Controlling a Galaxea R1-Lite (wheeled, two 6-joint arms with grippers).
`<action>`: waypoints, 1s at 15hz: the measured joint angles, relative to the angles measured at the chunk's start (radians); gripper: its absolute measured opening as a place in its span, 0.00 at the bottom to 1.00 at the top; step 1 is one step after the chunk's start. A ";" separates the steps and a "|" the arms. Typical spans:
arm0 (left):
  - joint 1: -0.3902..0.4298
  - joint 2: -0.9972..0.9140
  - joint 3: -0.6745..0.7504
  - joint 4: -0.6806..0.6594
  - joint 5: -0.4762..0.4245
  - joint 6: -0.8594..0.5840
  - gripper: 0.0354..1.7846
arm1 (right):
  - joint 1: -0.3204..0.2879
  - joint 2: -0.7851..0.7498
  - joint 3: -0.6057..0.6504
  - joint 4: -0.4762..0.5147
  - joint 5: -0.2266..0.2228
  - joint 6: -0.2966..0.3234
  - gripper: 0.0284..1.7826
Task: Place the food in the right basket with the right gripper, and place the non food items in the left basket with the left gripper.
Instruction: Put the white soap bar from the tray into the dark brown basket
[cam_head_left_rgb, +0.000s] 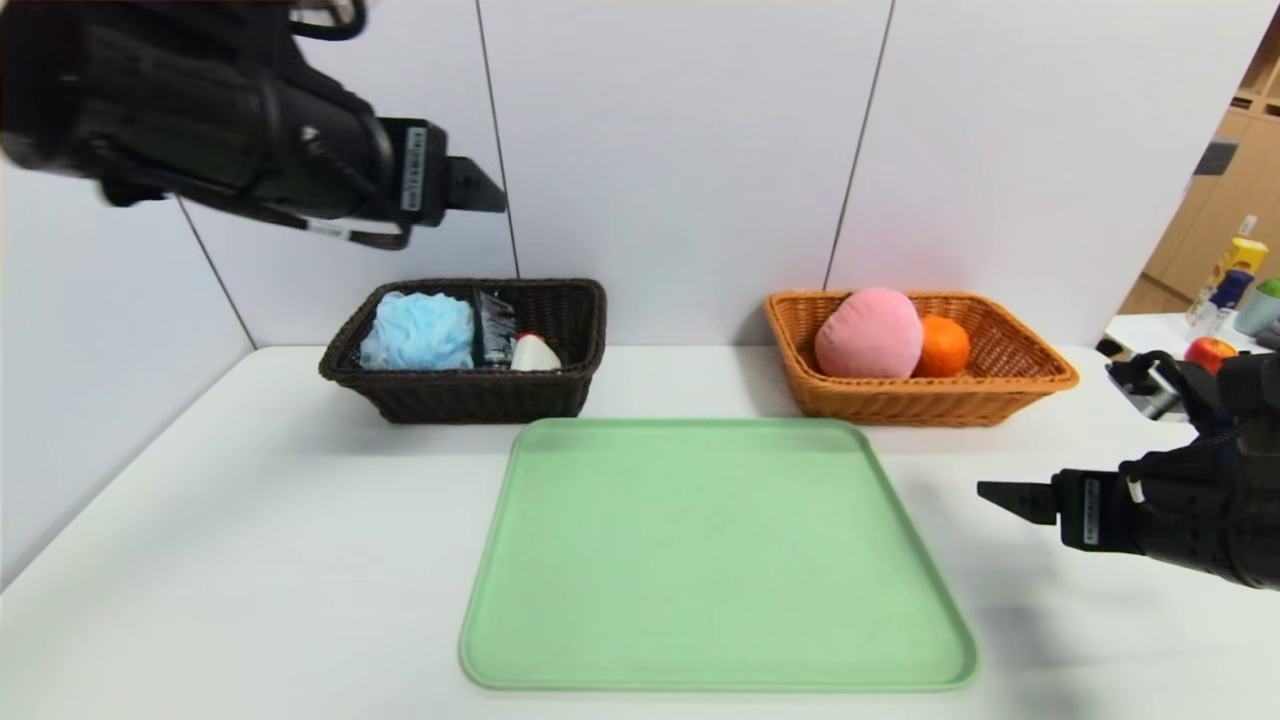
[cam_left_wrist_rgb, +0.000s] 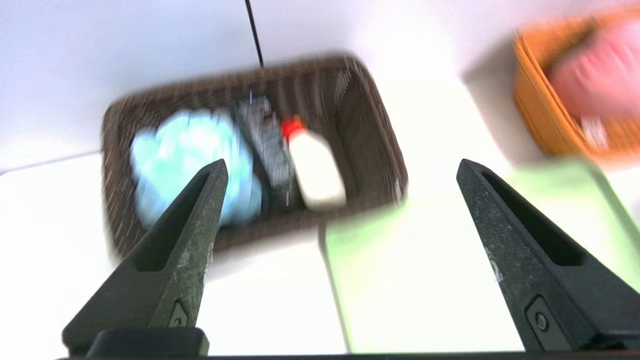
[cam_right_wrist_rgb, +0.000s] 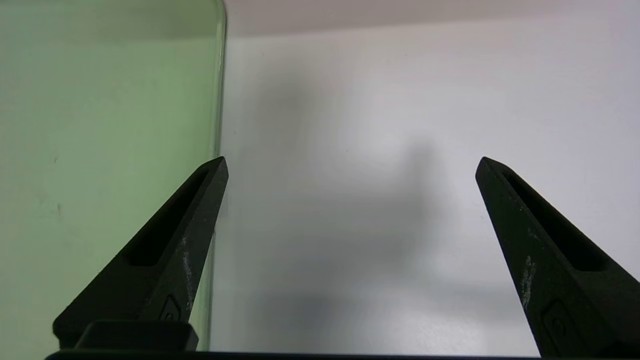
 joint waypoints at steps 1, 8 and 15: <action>0.003 -0.079 0.074 0.023 0.008 0.004 0.91 | 0.000 -0.035 0.000 0.030 0.001 -0.032 0.96; 0.354 -0.699 0.739 -0.016 0.040 0.013 0.94 | 0.000 -0.431 0.087 0.073 -0.037 -0.087 0.96; 0.505 -1.285 1.243 -0.164 -0.008 0.069 0.94 | -0.001 -0.906 0.280 0.073 -0.078 -0.094 0.96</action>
